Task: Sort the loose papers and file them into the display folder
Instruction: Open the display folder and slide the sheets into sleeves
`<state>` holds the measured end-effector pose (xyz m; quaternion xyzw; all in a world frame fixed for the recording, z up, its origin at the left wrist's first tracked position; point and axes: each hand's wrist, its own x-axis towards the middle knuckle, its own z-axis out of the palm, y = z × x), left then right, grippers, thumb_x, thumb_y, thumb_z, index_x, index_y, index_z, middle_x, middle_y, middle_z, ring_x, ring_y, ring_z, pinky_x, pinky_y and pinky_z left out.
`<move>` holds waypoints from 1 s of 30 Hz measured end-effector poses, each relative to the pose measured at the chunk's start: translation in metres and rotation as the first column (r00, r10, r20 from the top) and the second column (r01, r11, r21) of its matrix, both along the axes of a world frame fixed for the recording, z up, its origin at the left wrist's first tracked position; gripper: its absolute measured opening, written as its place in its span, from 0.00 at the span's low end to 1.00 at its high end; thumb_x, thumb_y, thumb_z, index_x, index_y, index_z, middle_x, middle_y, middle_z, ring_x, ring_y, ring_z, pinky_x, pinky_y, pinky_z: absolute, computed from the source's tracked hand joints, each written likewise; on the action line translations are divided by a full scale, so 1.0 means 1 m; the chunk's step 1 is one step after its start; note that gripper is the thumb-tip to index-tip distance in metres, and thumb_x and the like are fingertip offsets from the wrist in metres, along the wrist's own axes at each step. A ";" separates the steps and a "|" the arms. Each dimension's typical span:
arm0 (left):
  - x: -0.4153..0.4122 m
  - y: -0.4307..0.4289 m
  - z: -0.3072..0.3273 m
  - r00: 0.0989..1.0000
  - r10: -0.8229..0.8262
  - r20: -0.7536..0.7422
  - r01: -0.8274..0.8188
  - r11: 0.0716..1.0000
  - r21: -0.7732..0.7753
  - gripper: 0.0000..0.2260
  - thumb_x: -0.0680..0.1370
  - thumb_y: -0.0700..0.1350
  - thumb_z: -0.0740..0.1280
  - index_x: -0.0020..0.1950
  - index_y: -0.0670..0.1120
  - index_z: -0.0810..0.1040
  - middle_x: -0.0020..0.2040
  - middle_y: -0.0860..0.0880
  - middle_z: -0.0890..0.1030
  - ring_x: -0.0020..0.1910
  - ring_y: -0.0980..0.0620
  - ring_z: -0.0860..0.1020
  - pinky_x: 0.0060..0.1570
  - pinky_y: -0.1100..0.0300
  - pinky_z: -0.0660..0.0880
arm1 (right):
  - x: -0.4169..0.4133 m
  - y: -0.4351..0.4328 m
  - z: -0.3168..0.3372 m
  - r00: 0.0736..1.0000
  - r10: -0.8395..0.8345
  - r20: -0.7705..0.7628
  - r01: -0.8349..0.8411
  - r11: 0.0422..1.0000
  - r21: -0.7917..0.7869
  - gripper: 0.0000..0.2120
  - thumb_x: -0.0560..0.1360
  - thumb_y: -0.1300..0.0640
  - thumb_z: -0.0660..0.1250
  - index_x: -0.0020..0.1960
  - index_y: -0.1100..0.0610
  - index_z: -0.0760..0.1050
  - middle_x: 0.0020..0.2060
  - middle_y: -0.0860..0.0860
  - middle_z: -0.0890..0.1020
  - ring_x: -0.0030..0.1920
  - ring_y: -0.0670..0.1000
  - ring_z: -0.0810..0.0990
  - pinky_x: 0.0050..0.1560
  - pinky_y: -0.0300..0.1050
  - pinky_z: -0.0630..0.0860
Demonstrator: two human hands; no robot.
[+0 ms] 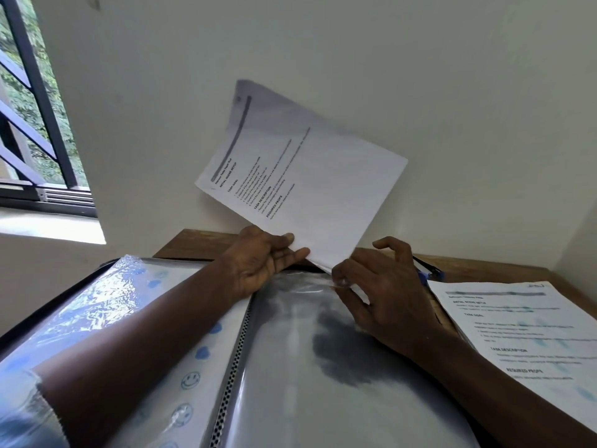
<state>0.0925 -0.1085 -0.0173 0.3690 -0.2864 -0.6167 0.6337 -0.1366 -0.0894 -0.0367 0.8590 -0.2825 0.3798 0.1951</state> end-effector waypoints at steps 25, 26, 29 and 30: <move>0.055 -0.012 0.002 0.663 -0.102 0.741 -0.014 0.989 0.149 0.18 0.77 0.34 0.69 0.66 0.41 0.74 0.58 0.32 0.82 0.39 0.42 0.75 0.33 0.56 0.74 | -0.016 -0.006 0.003 0.936 -0.087 0.341 0.006 0.973 0.232 0.12 0.73 0.58 0.66 0.55 0.49 0.78 0.47 0.41 0.73 0.41 0.44 0.76 0.57 0.57 0.71; 0.057 -0.012 0.001 0.656 -0.109 0.747 -0.010 0.988 0.153 0.19 0.76 0.35 0.70 0.66 0.42 0.74 0.59 0.32 0.82 0.42 0.41 0.75 0.37 0.54 0.74 | -0.015 -0.006 0.003 0.916 -0.124 0.382 0.014 0.960 0.278 0.17 0.72 0.58 0.65 0.60 0.49 0.77 0.51 0.42 0.71 0.42 0.47 0.77 0.56 0.57 0.72; 0.060 -0.011 0.002 0.637 -0.148 0.756 0.016 0.984 0.179 0.26 0.69 0.40 0.72 0.66 0.42 0.73 0.61 0.34 0.81 0.46 0.40 0.76 0.49 0.45 0.75 | -0.012 -0.011 -0.001 0.850 -0.236 0.472 0.006 0.899 0.438 0.21 0.78 0.53 0.63 0.71 0.48 0.70 0.62 0.46 0.70 0.53 0.55 0.79 0.62 0.56 0.73; 0.059 -0.010 0.004 0.626 -0.168 0.762 0.030 0.981 0.191 0.28 0.67 0.42 0.73 0.67 0.42 0.73 0.62 0.34 0.81 0.47 0.39 0.78 0.54 0.42 0.77 | -0.012 -0.014 -0.002 0.822 -0.275 0.499 -0.018 0.863 0.504 0.20 0.81 0.52 0.64 0.72 0.49 0.70 0.63 0.46 0.73 0.57 0.54 0.79 0.64 0.53 0.73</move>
